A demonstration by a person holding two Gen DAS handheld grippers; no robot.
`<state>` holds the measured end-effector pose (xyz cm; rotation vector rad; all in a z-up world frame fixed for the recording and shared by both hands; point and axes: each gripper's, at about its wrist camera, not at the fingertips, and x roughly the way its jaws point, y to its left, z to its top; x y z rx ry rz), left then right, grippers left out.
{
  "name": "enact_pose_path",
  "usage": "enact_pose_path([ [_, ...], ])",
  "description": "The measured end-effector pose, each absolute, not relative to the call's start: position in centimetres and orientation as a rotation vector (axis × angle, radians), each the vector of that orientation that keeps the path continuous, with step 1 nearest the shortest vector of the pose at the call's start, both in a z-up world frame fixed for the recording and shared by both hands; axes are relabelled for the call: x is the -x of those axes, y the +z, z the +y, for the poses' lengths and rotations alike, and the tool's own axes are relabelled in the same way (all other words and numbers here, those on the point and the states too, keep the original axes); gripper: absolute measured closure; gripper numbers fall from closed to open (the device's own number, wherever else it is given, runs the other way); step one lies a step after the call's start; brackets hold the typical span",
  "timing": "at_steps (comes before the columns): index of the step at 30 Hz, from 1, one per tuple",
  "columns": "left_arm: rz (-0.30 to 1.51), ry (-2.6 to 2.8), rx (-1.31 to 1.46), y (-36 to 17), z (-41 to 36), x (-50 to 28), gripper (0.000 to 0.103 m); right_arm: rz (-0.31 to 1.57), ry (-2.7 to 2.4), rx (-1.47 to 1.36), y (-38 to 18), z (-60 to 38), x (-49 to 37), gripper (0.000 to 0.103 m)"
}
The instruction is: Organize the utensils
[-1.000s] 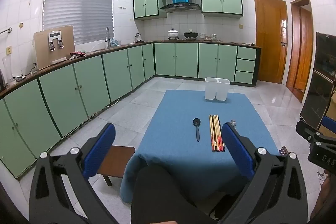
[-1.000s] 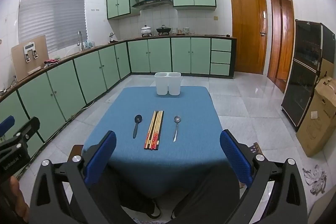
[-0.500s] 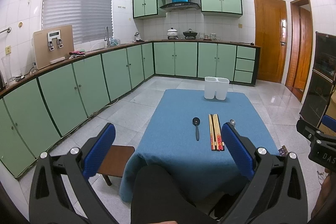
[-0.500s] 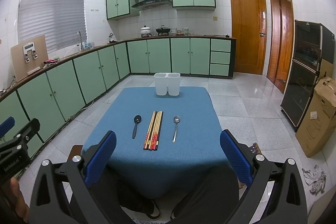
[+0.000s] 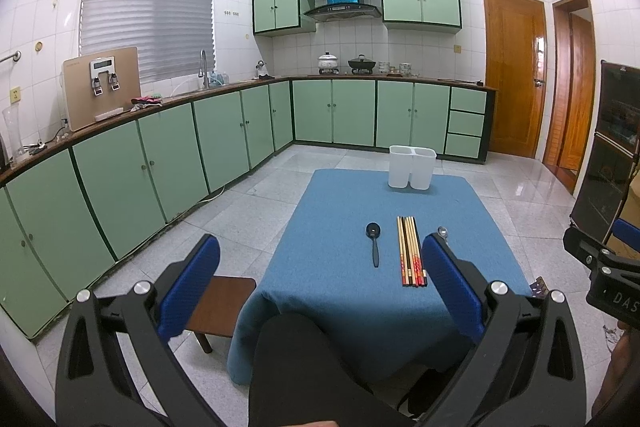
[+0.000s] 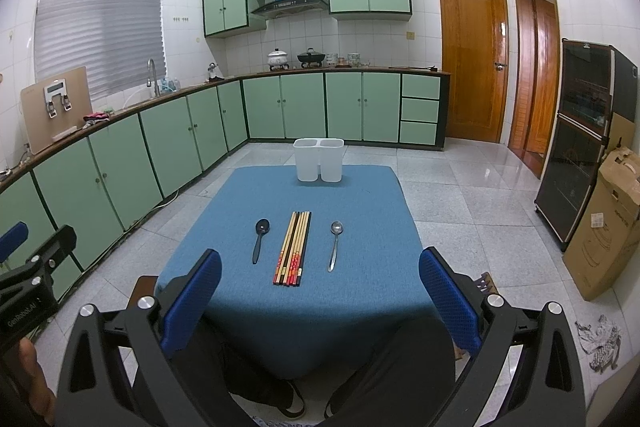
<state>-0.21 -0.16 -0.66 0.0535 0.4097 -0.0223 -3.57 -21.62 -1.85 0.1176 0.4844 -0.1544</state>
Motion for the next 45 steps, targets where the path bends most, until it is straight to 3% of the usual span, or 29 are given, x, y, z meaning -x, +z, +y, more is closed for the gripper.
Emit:
enact_pose_path([
  [45, 0.432, -0.038, -0.054, -2.3, -0.6, -0.2, 0.005, 0.494, -0.158, -0.115, -2.5, -21.5, 3.6, 0.006],
])
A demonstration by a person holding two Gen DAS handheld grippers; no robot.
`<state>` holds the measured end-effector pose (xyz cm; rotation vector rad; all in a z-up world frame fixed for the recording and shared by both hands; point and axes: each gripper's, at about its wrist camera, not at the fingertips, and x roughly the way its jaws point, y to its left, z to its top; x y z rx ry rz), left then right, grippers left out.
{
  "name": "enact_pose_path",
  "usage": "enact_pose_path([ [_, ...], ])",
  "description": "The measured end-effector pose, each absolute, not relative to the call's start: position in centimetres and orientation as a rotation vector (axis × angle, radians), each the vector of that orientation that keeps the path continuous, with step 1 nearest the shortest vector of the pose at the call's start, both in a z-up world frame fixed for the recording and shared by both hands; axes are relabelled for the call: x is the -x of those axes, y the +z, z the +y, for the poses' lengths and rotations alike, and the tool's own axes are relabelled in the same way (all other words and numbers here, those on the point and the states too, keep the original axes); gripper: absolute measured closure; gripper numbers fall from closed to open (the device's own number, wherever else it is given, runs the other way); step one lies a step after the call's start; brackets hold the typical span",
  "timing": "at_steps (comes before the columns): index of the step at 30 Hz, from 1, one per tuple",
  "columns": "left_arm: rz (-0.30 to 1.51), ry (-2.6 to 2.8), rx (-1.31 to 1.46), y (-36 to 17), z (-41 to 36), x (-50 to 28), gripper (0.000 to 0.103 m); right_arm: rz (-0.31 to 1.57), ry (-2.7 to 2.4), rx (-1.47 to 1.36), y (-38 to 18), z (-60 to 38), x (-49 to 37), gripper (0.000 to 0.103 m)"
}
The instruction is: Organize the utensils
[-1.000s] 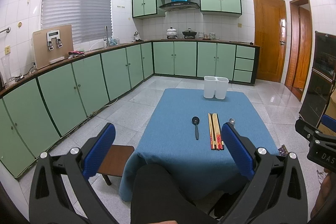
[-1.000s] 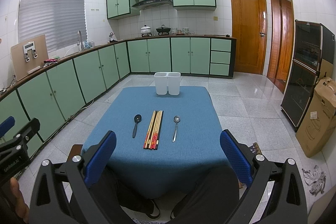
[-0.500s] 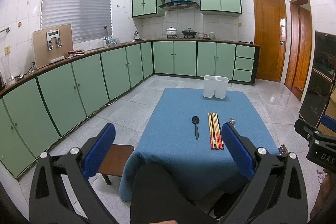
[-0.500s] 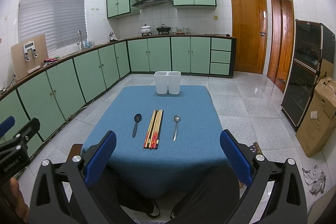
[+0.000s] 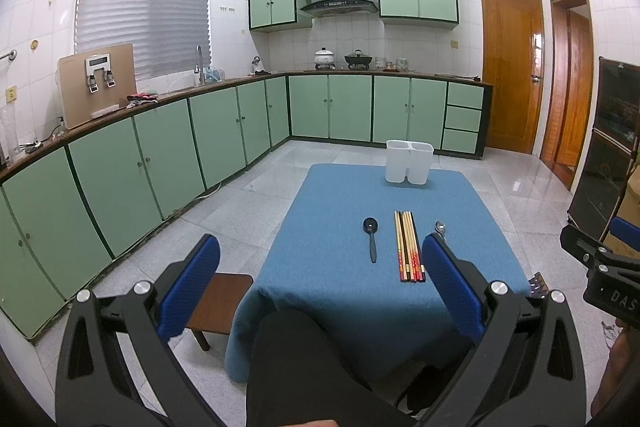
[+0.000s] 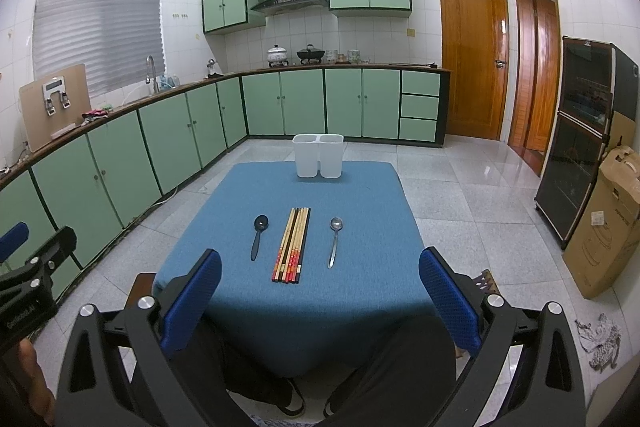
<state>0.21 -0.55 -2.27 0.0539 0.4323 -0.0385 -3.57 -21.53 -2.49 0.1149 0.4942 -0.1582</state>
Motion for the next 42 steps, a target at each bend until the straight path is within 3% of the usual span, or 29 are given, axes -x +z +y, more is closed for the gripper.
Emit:
enact_pose_path([
  [7, 0.520, -0.085, -0.070, -4.7, -1.1, -3.7, 0.005, 0.516, -0.162, -0.099, -4.3, -22.0, 1.6, 0.006],
  [16, 0.734, -0.175, -0.095, -13.1, -2.2, -14.7, 0.005, 0.641, -0.155, -0.095, -10.6, -24.7, -5.7, 0.008],
  [20, 0.811, -0.203, -0.103, -17.0, -2.7, -19.6, 0.005, 0.741, -0.141, -0.141, -15.2, -26.7, -10.4, 0.014],
  [26, 0.946, -0.243, -0.059, -22.9, -3.5, -26.2, 0.005, 0.839, -0.097, -0.198, -21.3, -28.4, -16.7, 0.034],
  [30, 1.021, -0.221, -0.020, -25.4, -3.8, -29.2, 0.005, 0.872, -0.086, -0.182, -23.9, -28.4, -19.6, 0.041],
  [42, 0.987, -0.174, -0.130, -27.6, -6.5, -33.2, 0.004, 0.904, -0.076, -0.098, -27.2, -28.1, -23.4, 0.047],
])
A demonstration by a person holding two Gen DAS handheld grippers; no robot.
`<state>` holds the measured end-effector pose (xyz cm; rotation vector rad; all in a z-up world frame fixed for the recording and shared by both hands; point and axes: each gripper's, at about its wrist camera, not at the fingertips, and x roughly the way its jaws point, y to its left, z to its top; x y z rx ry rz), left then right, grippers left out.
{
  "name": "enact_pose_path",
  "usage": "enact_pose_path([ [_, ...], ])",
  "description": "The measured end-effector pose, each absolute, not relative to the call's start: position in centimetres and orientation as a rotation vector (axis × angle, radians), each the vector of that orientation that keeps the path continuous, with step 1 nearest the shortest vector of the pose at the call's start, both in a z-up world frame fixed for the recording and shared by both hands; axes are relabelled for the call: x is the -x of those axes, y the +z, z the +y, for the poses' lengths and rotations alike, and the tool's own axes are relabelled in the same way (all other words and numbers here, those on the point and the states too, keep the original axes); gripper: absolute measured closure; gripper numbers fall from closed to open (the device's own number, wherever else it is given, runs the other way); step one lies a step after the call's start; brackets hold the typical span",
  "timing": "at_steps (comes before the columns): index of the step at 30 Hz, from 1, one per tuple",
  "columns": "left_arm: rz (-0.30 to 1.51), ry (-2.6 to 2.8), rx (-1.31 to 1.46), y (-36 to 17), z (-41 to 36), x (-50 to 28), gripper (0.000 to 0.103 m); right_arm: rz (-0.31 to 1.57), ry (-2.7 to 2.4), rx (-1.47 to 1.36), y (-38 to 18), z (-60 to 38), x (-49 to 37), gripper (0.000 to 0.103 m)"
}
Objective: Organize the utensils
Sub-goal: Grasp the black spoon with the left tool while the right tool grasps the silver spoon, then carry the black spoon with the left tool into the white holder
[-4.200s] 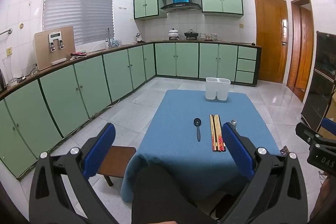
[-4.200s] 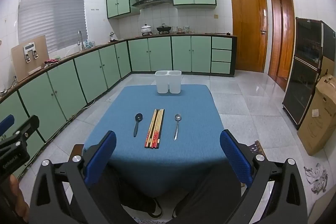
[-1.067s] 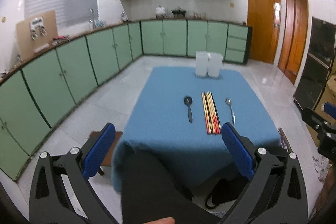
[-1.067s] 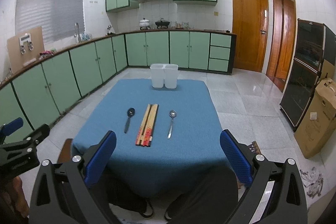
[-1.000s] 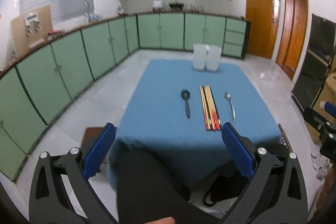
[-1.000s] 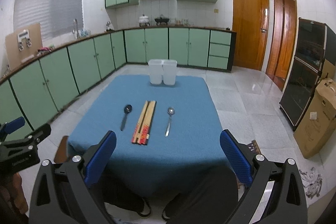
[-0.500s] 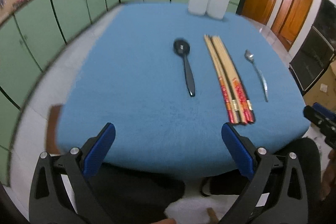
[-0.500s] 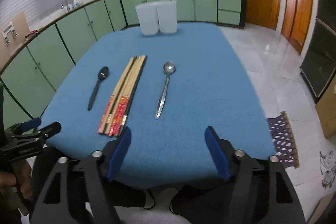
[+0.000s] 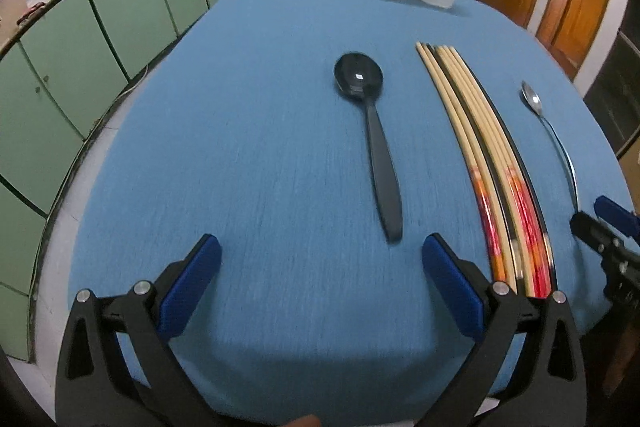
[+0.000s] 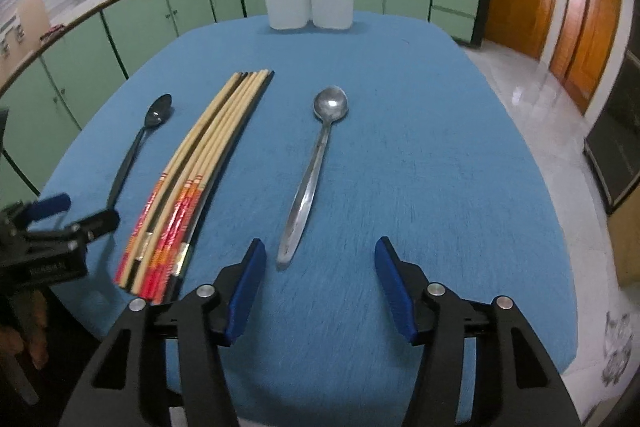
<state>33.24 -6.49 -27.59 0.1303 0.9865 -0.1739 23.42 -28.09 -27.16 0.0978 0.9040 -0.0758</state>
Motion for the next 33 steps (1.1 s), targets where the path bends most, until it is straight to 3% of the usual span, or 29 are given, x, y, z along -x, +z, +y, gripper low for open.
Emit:
enact_pose_path([
  [4, 0.974, -0.158, -0.105, -27.6, -6.7, -34.1, 0.005, 0.886, -0.067, -0.070, -27.1, -28.4, -24.0, 0.055],
  [6, 0.963, -0.161, -0.107, -27.6, -7.1, -34.3, 0.006, 0.877, -0.067, -0.068, -27.1, -28.6, -24.1, 0.071],
  [9, 0.940, -0.187, -0.110, -27.4, -7.0, -33.0, 0.018, 0.871, -0.047, -0.074, -27.0, -28.7, -24.1, 0.080],
  [11, 0.927, -0.214, -0.116, -27.0, -7.2, -32.7, 0.041, 0.866, -0.033, -0.073, -26.9, -28.6, -24.1, 0.083],
  [15, 0.934, -0.234, -0.109, -26.8, -7.4, -33.2, 0.061, 0.864, -0.021, -0.089, -26.9, -28.5, -24.3, 0.090],
  [17, 0.947, -0.254, -0.099, -26.5, -7.6, -33.7, 0.081, 0.866, -0.021, -0.102, -26.8, -28.8, -24.4, 0.090],
  [19, 0.978, -0.290, -0.066, -26.3, -7.6, -34.4, 0.091, 0.867, -0.020, -0.121, -26.5, -29.1, -24.5, 0.091],
  [24, 1.031, -0.328, 0.009, -25.6, -7.0, -35.2, 0.091, 0.847, -0.018, -0.161, -24.6, -29.9, -24.3, 0.093],
  [33, 0.958, -0.348, -0.003, -20.6, -7.2, -35.3, 0.091, 0.794, -0.004, -0.125, -20.0, -29.7, -25.1, 0.093],
])
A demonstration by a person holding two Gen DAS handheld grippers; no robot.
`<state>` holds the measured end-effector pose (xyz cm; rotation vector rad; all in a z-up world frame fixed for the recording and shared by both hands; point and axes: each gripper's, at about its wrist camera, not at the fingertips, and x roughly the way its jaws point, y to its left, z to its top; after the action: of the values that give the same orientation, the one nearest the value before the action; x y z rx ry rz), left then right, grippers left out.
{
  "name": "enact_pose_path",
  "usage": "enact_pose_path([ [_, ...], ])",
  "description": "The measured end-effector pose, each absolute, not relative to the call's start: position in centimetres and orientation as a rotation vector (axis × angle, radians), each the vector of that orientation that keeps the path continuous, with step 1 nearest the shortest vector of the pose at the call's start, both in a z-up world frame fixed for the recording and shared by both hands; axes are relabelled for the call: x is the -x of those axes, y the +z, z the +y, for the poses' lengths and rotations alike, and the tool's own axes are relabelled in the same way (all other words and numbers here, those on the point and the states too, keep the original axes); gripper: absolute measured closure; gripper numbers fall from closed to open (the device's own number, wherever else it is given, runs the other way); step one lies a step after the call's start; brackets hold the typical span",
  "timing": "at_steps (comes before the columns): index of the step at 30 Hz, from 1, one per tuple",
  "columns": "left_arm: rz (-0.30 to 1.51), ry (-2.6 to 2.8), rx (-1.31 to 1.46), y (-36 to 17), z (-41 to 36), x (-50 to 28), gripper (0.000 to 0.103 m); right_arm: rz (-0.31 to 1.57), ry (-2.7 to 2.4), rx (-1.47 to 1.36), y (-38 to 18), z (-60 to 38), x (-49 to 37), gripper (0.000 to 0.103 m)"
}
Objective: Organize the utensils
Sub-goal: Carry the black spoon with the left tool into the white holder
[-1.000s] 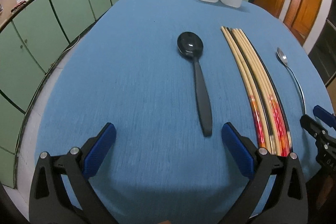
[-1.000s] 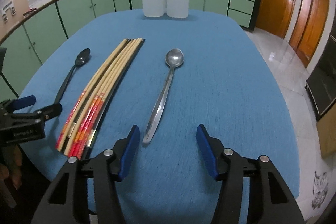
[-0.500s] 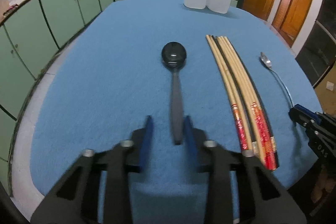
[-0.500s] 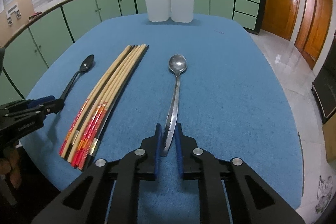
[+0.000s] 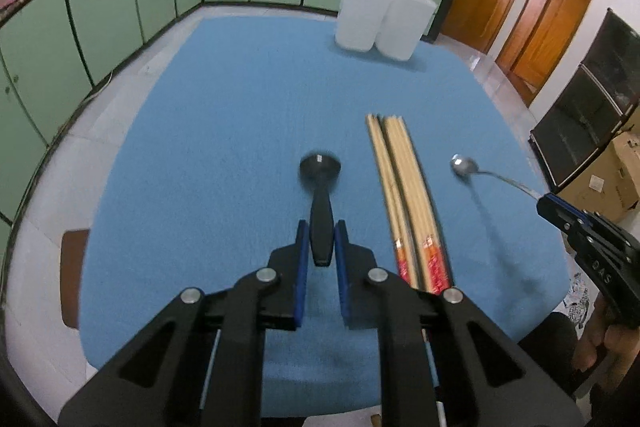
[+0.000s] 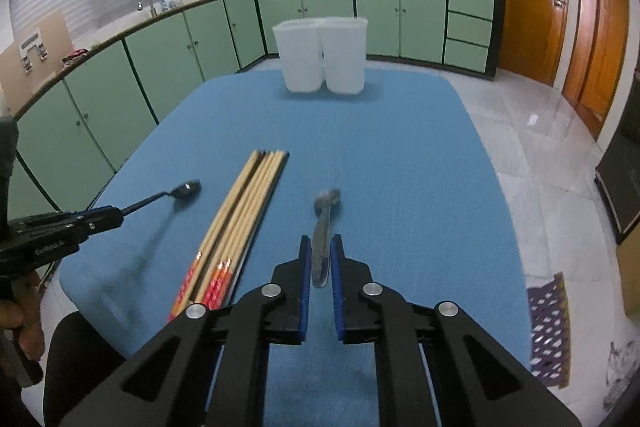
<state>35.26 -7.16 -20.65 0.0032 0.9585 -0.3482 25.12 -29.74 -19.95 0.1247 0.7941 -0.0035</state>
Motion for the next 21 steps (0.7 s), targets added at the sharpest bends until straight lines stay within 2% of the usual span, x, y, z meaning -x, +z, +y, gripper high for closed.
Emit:
enact_pose_path([
  [14, 0.948, -0.431, -0.062, -15.2, -7.7, -37.5, 0.091, 0.830, 0.050, -0.084, -15.4, -30.3, -28.2, 0.095],
  [21, 0.934, -0.471, -0.068, -12.0, -8.0, -38.4, 0.091, 0.834, 0.078, -0.099, -13.3, -31.1, -28.8, 0.101],
])
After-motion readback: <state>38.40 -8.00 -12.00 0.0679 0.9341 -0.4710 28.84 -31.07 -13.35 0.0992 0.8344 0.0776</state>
